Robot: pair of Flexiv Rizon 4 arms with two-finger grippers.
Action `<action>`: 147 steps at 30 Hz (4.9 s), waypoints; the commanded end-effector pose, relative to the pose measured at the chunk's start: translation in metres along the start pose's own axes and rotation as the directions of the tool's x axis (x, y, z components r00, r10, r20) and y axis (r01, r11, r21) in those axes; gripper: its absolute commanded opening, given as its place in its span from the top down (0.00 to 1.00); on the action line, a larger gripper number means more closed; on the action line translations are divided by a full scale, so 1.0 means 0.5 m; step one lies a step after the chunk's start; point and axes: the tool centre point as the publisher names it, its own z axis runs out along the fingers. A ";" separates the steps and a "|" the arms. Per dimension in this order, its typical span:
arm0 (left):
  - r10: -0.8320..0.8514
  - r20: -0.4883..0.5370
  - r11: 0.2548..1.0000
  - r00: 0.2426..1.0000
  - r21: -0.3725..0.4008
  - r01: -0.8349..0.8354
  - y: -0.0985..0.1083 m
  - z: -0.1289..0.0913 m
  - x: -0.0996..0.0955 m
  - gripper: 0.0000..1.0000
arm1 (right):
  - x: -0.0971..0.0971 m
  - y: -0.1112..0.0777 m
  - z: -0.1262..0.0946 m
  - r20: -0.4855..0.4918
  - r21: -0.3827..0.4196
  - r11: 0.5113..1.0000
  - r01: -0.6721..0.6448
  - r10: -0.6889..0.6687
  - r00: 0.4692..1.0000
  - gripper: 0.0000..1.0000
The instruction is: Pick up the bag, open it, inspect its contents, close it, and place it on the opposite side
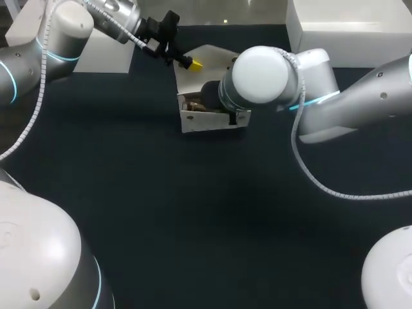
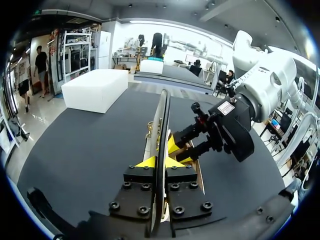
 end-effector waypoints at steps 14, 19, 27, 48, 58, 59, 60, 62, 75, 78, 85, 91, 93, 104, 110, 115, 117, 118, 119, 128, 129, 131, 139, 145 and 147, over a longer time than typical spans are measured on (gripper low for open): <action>0.009 -0.076 1.000 0.997 -0.012 -0.010 0.002 0.018 -0.014 1.00 | 0.008 -0.002 0.028 -0.052 -0.015 1.000 0.004 -0.005 0.999 0.00; 0.012 -0.077 1.000 0.997 -0.013 -0.013 0.003 0.019 -0.015 1.00 | 0.009 -0.002 0.031 -0.058 -0.013 1.000 0.000 -0.001 0.998 0.00; 0.014 -0.077 1.000 0.997 -0.012 -0.015 0.003 0.019 -0.015 1.00 | 0.000 -0.005 0.023 -0.043 -0.008 1.000 -0.007 0.007 0.999 0.00; 0.038 -0.073 0.999 0.997 -0.024 -0.039 -0.001 0.020 -0.007 1.00 | -0.017 -0.011 0.003 0.026 -0.004 0.999 -0.033 0.033 0.999 0.00; 0.073 -0.029 0.995 0.997 -0.068 -0.075 -0.008 0.013 0.002 1.00 | -0.070 -0.017 -0.078 0.190 -0.011 0.998 -0.059 0.060 0.980 0.27; 0.076 -0.020 0.994 0.997 -0.075 -0.078 -0.009 0.012 0.003 1.00 | -0.075 -0.017 -0.086 0.203 -0.015 0.998 -0.060 0.062 0.977 0.29; 0.077 -0.020 0.994 0.997 -0.075 -0.078 -0.010 0.012 0.003 1.00 | -0.080 -0.017 -0.095 0.219 -0.015 0.998 -0.058 0.060 0.974 0.29; 0.079 -0.017 0.994 0.997 -0.077 -0.080 -0.011 0.011 0.004 1.00 | -0.087 -0.017 -0.112 0.245 -0.018 0.998 -0.056 0.059 0.968 0.30; 0.076 0.014 0.992 0.997 -0.098 -0.074 -0.008 0.015 0.003 1.00 | -0.101 -0.012 -0.182 0.346 -0.033 0.999 -0.043 0.052 0.937 0.58; 0.077 0.035 0.992 0.996 -0.106 -0.073 -0.003 0.018 -0.002 1.00 | -0.098 -0.010 -0.191 0.355 -0.037 0.998 -0.040 0.051 0.934 0.61; 0.118 0.091 0.988 0.989 -0.112 -0.108 0.013 0.032 -0.019 1.00 | -0.077 -0.009 -0.209 0.363 -0.043 0.999 -0.032 0.045 0.931 0.64; 0.180 0.174 0.979 0.968 -0.131 -0.158 0.033 0.042 -0.036 1.00 | -0.052 -0.012 -0.219 0.363 -0.041 0.999 -0.023 0.036 0.931 0.78; 0.208 0.206 0.972 0.956 -0.151 -0.179 0.042 0.046 -0.043 1.00 | -0.044 -0.013 -0.220 0.360 -0.043 0.999 -0.020 0.035 0.932 0.85; 0.312 0.263 0.946 0.913 -0.171 -0.274 0.076 0.062 -0.064 1.00 | -0.002 -0.013 -0.218 0.344 -0.042 0.999 -0.021 0.034 0.938 1.00; 0.388 0.296 0.919 0.873 -0.204 -0.338 0.095 0.075 -0.075 1.00 | 0.027 -0.008 -0.201 0.306 -0.061 0.997 -0.042 0.059 0.950 1.00; 0.402 0.301 0.914 0.865 -0.194 -0.357 0.108 0.076 -0.086 1.00 | 0.025 -0.020 -0.183 0.280 -0.042 0.997 -0.060 0.069 0.958 1.00; 0.402 0.301 0.914 0.865 -0.194 -0.357 0.108 0.076 -0.086 1.00 | 0.025 -0.020 -0.183 0.280 -0.042 0.997 -0.060 0.069 0.958 1.00; 0.402 0.301 0.914 0.865 -0.194 -0.357 0.108 0.076 -0.086 1.00 | 0.025 -0.020 -0.183 0.280 -0.042 0.997 -0.060 0.069 0.958 1.00; 0.402 0.301 0.914 0.865 -0.194 -0.357 0.108 0.076 -0.086 1.00 | 0.025 -0.020 -0.183 0.280 -0.042 0.997 -0.060 0.069 0.958 1.00; 0.402 0.301 0.914 0.865 -0.194 -0.357 0.108 0.076 -0.086 1.00 | 0.025 -0.020 -0.183 0.280 -0.042 0.997 -0.060 0.069 0.958 1.00; 0.402 0.301 0.914 0.865 -0.194 -0.357 0.108 0.076 -0.086 1.00 | 0.025 -0.020 -0.183 0.280 -0.042 0.997 -0.060 0.069 0.958 1.00; 0.429 0.297 0.901 0.853 -0.203 -0.382 0.109 0.083 -0.092 1.00 | 0.039 -0.012 -0.180 0.284 -0.031 0.998 -0.055 0.062 0.957 1.00; 0.506 0.304 0.861 0.807 -0.229 -0.454 0.128 0.094 -0.116 1.00 | 0.099 -0.002 -0.161 0.262 -0.018 0.998 -0.063 0.066 0.963 1.00; 0.521 0.324 0.853 0.790 -0.229 -0.469 0.141 0.101 -0.122 1.00 | 0.130 0.013 -0.148 0.254 -0.031 0.997 -0.065 0.071 0.965 1.00; 0.528 0.325 0.849 0.785 -0.228 -0.477 0.145 0.103 -0.123 1.00 | 0.138 0.018 -0.142 0.253 -0.040 0.998 -0.057 0.065 0.965 1.00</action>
